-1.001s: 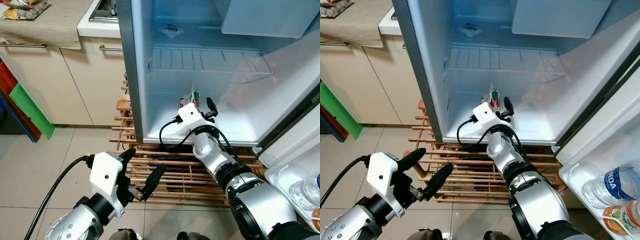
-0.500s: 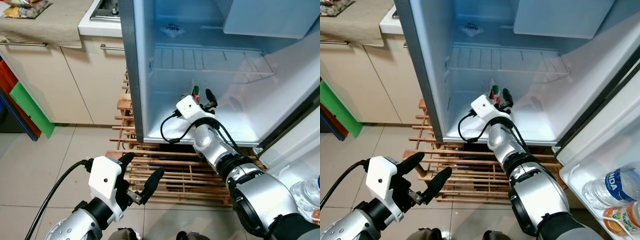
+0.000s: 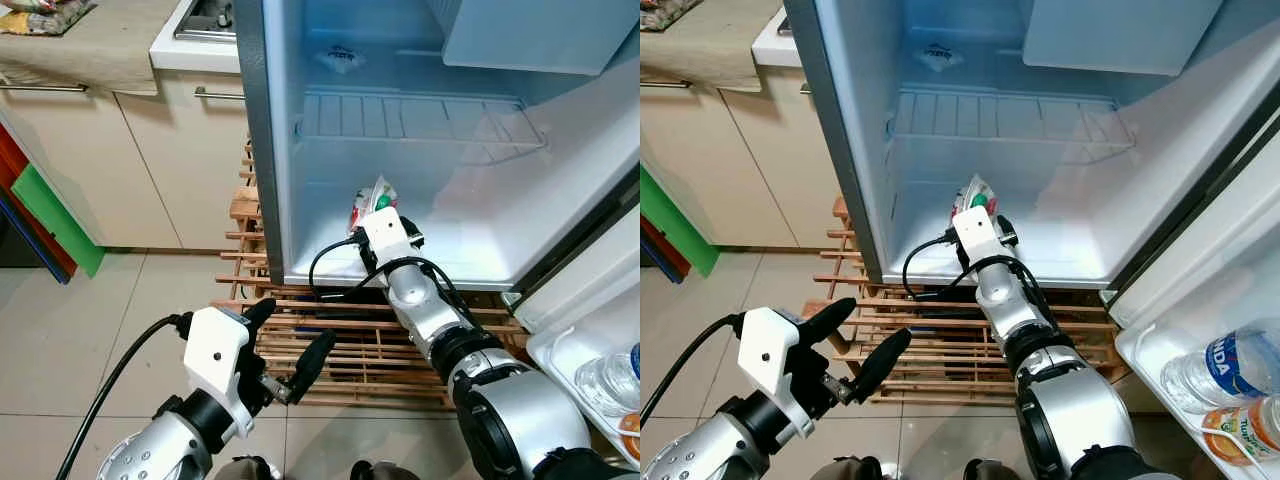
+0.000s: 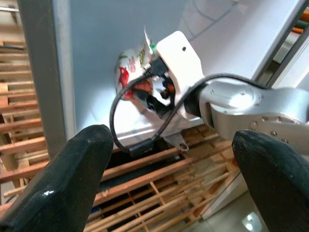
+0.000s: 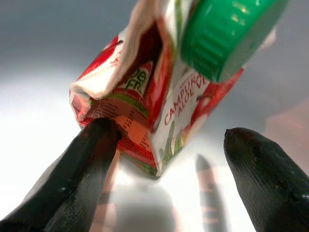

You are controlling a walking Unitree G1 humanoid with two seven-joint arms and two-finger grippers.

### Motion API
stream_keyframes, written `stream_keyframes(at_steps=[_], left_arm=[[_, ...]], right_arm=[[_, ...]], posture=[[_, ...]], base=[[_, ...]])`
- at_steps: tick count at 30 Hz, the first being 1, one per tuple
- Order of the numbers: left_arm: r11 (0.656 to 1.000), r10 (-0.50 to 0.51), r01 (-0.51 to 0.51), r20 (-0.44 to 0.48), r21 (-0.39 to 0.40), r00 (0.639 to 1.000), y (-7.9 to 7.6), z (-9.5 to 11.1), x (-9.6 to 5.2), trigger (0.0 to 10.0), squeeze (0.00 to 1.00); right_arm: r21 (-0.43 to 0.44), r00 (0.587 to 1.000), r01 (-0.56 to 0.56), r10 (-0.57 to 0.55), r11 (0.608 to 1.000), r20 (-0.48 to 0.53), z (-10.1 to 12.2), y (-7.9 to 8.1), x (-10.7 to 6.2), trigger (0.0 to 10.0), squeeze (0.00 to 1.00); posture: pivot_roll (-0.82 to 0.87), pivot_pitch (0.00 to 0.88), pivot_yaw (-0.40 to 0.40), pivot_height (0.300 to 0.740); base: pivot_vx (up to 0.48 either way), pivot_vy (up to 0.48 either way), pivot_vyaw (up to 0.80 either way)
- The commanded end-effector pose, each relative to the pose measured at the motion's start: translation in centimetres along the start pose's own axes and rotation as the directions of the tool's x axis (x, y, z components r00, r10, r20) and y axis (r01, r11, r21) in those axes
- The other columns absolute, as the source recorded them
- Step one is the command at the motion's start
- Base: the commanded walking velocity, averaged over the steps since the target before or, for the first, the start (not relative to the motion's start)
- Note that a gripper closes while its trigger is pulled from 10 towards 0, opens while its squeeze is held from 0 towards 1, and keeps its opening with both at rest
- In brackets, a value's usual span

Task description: Restocking fridge

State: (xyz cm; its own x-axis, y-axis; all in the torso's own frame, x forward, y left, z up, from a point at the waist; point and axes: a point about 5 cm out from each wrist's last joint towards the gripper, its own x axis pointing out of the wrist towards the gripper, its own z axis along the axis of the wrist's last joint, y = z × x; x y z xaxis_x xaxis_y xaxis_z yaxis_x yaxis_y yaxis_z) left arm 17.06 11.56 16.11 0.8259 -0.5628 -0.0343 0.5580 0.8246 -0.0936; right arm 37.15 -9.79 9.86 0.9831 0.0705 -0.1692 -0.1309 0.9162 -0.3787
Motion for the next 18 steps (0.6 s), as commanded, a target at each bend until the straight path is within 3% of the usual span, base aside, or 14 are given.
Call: stream_keyframes(at_steps=[1,8,9,10,11,15,16,17,18], left_arm=[[1.0,-0.001,0.0,-0.017,-0.006,1.0,0.0,-0.4,0.0,10.0,0.0],[1.0,0.0,0.0,-0.009,-0.005,1.0,0.2,-0.6,0.4,10.0,0.0],[1.0,-0.001,0.001,-0.009,-0.005,1.0,0.3,-0.6,0.4,10.0,0.0],[1.0,-0.001,0.001,-0.009,-0.005,1.0,0.3,-0.6,0.4,10.0,0.0],[1.0,-0.002,0.002,-0.005,-0.004,1.0,0.3,-0.6,0.6,10.0,0.0],[1.0,-0.005,0.005,0.001,-0.004,1.0,0.3,-0.6,0.7,10.0,0.0],[1.0,-0.005,0.005,0.001,-0.004,1.0,0.3,-0.6,0.7,10.0,0.0],[1.0,-0.005,0.005,0.002,-0.003,1.0,0.3,-0.6,0.7,10.0,0.0],[1.0,-0.005,0.005,0.003,-0.004,1.0,0.3,-0.6,0.6,10.0,0.0]], right_arm=[[0.031,1.0,0.029,-0.029,0.999,-0.002,-0.3,-0.9,-0.1,10.0,0.0],[0.157,0.996,0.042,-0.054,0.987,0.075,1.7,-2.8,0.2,10.0,0.0],[0.165,0.995,0.036,-0.05,0.986,0.085,1.9,-2.9,0.1,10.0,0.84],[0.165,0.995,0.036,-0.05,0.986,0.085,1.9,-2.9,0.1,10.0,0.84],[0.181,0.992,0.04,-0.061,0.983,0.112,2.3,-3.4,0.1,10.0,1.0],[0.153,0.993,0.023,-0.04,0.988,0.11,2.2,-4.1,-0.1,10.0,1.0],[0.145,0.993,0.02,-0.036,0.989,0.109,2.2,-4.3,-0.2,10.0,0.92],[0.14,0.994,0.017,-0.032,0.99,0.108,2.2,-4.4,-0.3,10.0,0.0],[0.127,0.995,-0.009,-0.003,0.992,0.101,2.1,-4.6,-0.5,10.0,0.0]], posture=[[0.12,0.163,-0.051,0.74],[0.1,0.145,-0.056,0.74],[0.1,0.141,-0.058,0.74],[0.1,0.141,-0.058,0.74],[0.1,0.14,-0.058,0.74],[0.09,0.135,-0.061,0.74],[0.09,0.135,-0.061,0.74],[0.09,0.135,-0.061,0.74],[0.09,0.135,-0.061,0.74]], base=[[0.0,0.0,0.0],[0.0,0.0,0.0],[0.0,0.0,0.0],[0.0,0.0,0.0],[0.0,0.0,0.0],[0.0,0.0,0.0],[0.0,0.0,0.0],[0.0,0.0,0.0],[0.0,0.0,0.0]])
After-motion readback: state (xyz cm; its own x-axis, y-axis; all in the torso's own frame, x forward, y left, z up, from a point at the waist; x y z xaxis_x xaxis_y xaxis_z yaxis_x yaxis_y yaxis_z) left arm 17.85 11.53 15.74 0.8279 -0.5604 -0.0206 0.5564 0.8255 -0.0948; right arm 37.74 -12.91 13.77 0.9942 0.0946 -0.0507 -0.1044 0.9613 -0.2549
